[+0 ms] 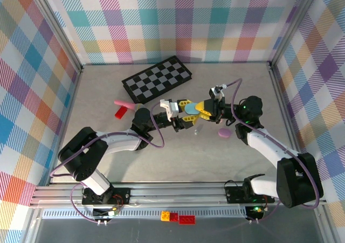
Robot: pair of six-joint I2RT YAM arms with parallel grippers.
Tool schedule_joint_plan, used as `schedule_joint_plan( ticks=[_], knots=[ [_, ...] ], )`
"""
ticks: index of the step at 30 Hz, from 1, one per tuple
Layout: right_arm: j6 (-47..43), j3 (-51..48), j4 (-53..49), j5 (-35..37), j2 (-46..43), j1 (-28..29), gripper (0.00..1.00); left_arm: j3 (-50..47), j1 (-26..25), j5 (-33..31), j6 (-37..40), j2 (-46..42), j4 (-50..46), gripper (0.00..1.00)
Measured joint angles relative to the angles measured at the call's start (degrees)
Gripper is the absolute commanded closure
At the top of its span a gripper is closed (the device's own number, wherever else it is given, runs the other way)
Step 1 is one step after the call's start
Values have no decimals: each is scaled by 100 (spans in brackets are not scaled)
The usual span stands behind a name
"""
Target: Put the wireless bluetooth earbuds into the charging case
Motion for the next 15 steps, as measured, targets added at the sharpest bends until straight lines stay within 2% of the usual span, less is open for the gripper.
schedule_joint_plan(
  ticks=[6, 15],
  knots=[
    [0, 0, 44, -2, 0, 0, 100, -2, 0, 2, 0, 0, 0, 54],
    [-48, 0, -50, -2, -2, 0, 100, -2, 7, 22, -7, -2, -26, 54]
  ],
)
